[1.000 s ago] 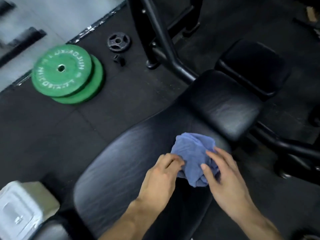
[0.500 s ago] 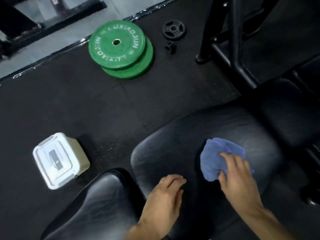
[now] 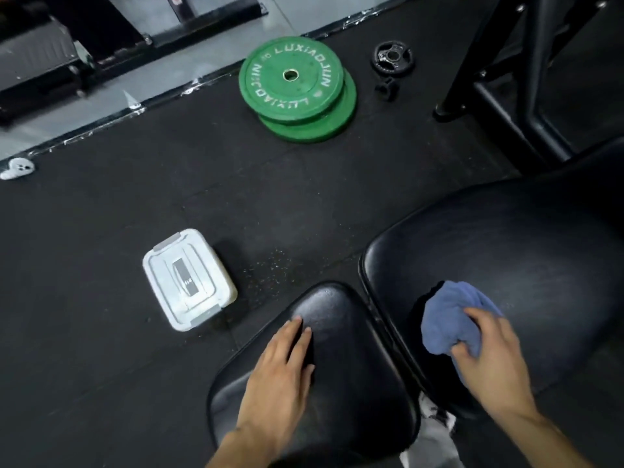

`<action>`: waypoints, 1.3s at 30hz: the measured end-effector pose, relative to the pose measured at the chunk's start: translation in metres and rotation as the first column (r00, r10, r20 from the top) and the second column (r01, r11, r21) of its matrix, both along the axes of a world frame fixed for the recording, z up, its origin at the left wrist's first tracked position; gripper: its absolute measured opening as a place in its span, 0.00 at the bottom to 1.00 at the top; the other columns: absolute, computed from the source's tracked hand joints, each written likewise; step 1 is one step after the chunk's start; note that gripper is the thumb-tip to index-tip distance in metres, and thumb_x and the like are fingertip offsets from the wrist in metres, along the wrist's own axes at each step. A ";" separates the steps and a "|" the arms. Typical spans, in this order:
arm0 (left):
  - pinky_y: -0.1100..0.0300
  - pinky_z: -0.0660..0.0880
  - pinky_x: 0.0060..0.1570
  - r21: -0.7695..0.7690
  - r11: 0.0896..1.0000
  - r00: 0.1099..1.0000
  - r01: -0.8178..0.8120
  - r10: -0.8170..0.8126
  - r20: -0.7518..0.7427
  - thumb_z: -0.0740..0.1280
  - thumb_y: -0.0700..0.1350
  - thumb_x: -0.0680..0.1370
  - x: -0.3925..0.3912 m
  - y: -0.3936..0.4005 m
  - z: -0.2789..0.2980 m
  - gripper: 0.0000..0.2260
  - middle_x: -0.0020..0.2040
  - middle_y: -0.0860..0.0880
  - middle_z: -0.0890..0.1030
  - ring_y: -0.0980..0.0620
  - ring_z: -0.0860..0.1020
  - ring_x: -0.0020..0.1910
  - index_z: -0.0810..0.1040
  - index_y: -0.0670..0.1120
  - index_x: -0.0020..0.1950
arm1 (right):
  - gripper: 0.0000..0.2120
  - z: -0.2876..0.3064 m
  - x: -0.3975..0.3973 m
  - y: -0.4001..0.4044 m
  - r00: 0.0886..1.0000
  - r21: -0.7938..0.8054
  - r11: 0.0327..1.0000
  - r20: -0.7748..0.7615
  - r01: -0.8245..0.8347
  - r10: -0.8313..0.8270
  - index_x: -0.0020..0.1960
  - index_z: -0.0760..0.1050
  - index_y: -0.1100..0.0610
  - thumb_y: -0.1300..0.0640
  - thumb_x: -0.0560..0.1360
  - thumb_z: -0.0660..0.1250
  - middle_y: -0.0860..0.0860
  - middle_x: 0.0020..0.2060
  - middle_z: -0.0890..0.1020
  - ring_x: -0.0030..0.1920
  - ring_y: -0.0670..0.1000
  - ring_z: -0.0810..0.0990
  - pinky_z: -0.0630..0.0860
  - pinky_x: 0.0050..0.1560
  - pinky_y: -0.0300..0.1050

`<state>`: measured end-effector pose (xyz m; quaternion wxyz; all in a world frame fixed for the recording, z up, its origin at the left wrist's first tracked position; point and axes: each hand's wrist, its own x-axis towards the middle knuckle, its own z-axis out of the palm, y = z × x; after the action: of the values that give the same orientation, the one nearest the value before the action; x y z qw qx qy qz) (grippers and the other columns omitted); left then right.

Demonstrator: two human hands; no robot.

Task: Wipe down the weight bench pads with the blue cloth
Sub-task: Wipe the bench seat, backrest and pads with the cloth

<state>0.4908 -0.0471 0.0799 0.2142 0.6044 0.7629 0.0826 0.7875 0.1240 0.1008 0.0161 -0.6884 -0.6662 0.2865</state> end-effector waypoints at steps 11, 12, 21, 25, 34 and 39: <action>0.50 0.60 0.79 0.060 0.998 0.999 0.024 -0.026 0.029 0.57 0.49 0.85 -0.001 -0.008 -0.016 0.24 0.83 0.47 0.61 0.48 0.59 0.82 0.62 0.46 0.82 | 0.28 0.011 -0.114 -0.077 0.898 0.146 0.890 -0.018 -0.432 0.439 0.69 0.73 0.47 0.57 0.71 0.74 0.48 0.59 0.73 0.58 0.53 0.76 0.81 0.47 0.48; 0.50 0.60 0.79 0.063 0.998 0.999 0.019 -0.022 0.033 0.57 0.48 0.85 0.000 -0.008 -0.016 0.24 0.83 0.46 0.61 0.48 0.59 0.82 0.62 0.45 0.82 | 0.28 0.011 -0.117 -0.080 0.894 0.149 0.883 0.005 -0.444 0.449 0.69 0.73 0.48 0.56 0.71 0.73 0.49 0.59 0.73 0.58 0.53 0.76 0.81 0.49 0.47; 0.52 0.74 0.64 0.125 0.961 0.951 -0.247 0.216 0.219 0.62 0.58 0.82 0.034 -0.008 0.012 0.16 0.62 0.53 0.78 0.52 0.76 0.60 0.81 0.50 0.60 | 0.17 0.022 -0.099 -0.080 0.931 0.044 0.998 -0.359 -0.050 0.062 0.63 0.76 0.48 0.51 0.75 0.74 0.41 0.58 0.73 0.60 0.46 0.77 0.75 0.58 0.38; 0.55 0.74 0.55 0.024 0.922 0.843 -0.386 0.342 0.414 0.68 0.58 0.78 0.050 -0.006 0.015 0.10 0.50 0.61 0.77 0.57 0.74 0.50 0.75 0.57 0.55 | 0.17 0.019 -0.095 -0.090 0.921 -0.122 0.980 -0.342 0.155 -0.189 0.53 0.71 0.39 0.40 0.71 0.76 0.42 0.50 0.79 0.50 0.46 0.82 0.82 0.51 0.53; 0.53 0.74 0.56 -0.086 0.956 0.898 -0.280 0.293 0.329 0.59 0.58 0.75 0.006 -0.023 0.032 0.15 0.48 0.58 0.76 0.53 0.78 0.51 0.80 0.55 0.55 | 0.16 0.024 -0.100 -0.141 0.948 -0.136 0.991 -0.312 0.013 -0.055 0.56 0.74 0.38 0.49 0.74 0.76 0.42 0.52 0.78 0.49 0.40 0.79 0.77 0.46 0.37; 0.54 0.72 0.59 -0.039 0.971 0.937 -0.236 0.238 0.256 0.61 0.59 0.76 -0.008 -0.026 0.029 0.17 0.53 0.58 0.79 0.54 0.77 0.54 0.79 0.56 0.61 | 0.17 0.034 -0.123 -0.153 0.983 0.162 0.986 -0.184 0.043 -0.013 0.62 0.76 0.43 0.37 0.76 0.65 0.41 0.61 0.74 0.59 0.42 0.74 0.73 0.59 0.46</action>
<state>0.4826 -0.0732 0.1092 0.3029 0.4913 0.7958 0.1832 0.6643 -0.0286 0.1346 0.1382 -0.6649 -0.6736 0.2916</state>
